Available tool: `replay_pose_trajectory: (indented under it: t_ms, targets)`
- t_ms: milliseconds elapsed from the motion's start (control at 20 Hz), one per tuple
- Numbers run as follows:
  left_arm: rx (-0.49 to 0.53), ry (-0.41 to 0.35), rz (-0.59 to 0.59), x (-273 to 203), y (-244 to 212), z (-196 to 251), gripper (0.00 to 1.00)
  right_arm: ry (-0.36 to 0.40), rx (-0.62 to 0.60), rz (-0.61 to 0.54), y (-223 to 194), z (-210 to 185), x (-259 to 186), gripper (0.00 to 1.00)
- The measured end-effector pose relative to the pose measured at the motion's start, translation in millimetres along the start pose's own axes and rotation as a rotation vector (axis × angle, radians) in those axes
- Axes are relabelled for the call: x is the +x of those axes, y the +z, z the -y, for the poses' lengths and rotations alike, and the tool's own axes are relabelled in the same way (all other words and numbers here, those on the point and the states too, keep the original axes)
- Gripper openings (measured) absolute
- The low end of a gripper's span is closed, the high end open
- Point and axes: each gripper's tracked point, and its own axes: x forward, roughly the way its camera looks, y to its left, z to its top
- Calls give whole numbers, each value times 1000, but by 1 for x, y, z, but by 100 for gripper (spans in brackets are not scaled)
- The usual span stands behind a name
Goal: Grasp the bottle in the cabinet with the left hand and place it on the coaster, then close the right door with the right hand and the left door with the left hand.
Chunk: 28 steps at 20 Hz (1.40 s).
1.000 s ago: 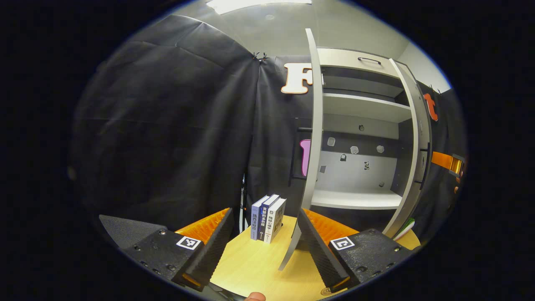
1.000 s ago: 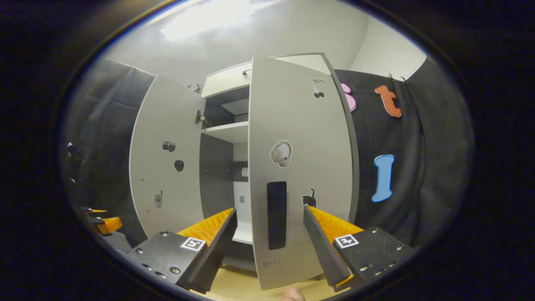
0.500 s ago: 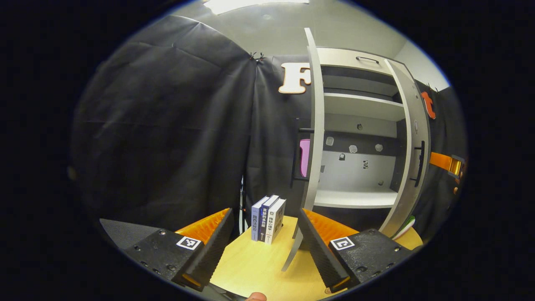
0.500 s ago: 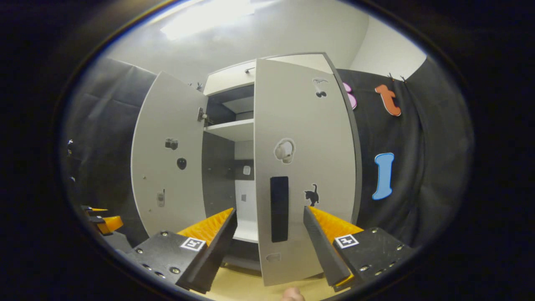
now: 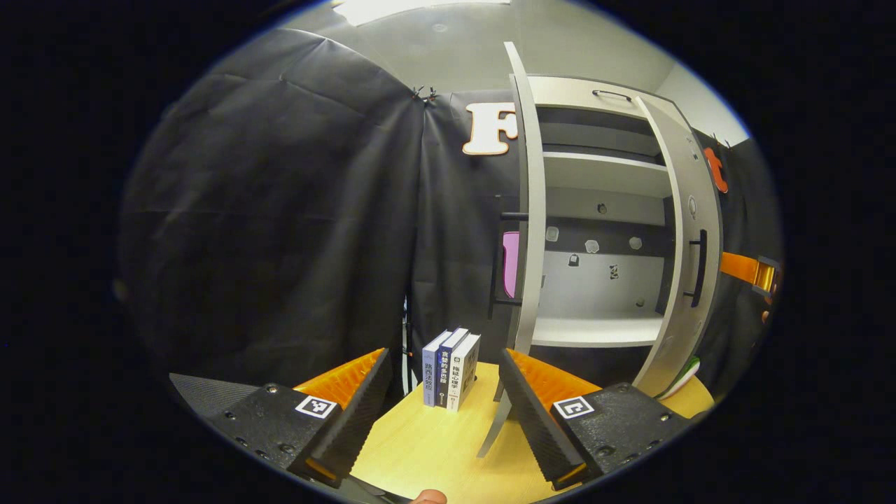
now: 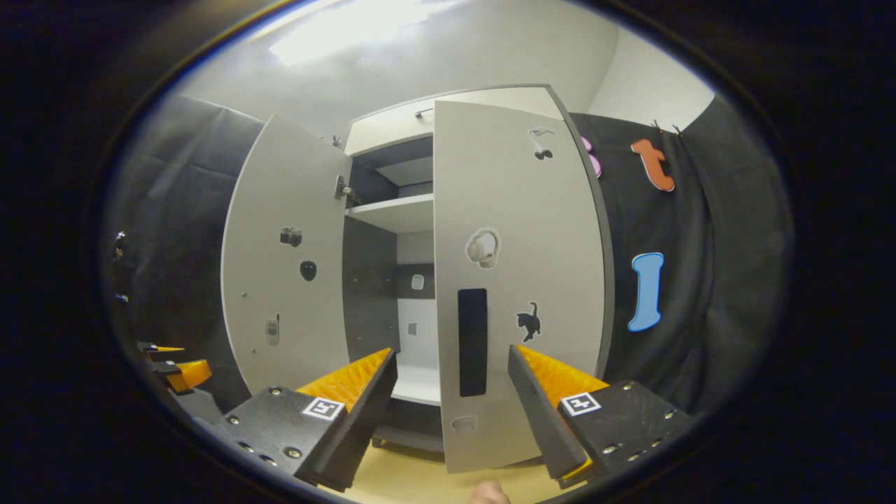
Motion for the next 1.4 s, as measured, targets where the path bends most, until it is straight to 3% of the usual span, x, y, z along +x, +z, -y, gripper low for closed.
replay_pose_trajectory:
  t_ms: [150,350,400,600,950,1000,1300,1400]
  targets:
    - [2,6,2,6,-1,-1,93,-6,-4,2,-1,3,2,96]
    - [5,9,2,15,0,-2,96,-17,-3,2,-2,6,7,96]
    - [6,10,2,18,0,-3,93,-20,-4,2,-2,7,9,92]
    - [18,12,-2,29,-2,-4,97,-29,-5,-3,-5,10,14,96]
    - [18,10,-2,49,-3,-3,94,-50,-8,-2,-7,15,23,96]
    - [20,10,-6,52,-5,-3,93,-53,-10,-2,-7,16,24,92]
    - [32,-3,-15,65,-10,3,97,-84,-20,-3,-9,28,29,96]
    - [37,-3,-17,70,-10,5,93,-92,-19,-3,-10,30,31,96]
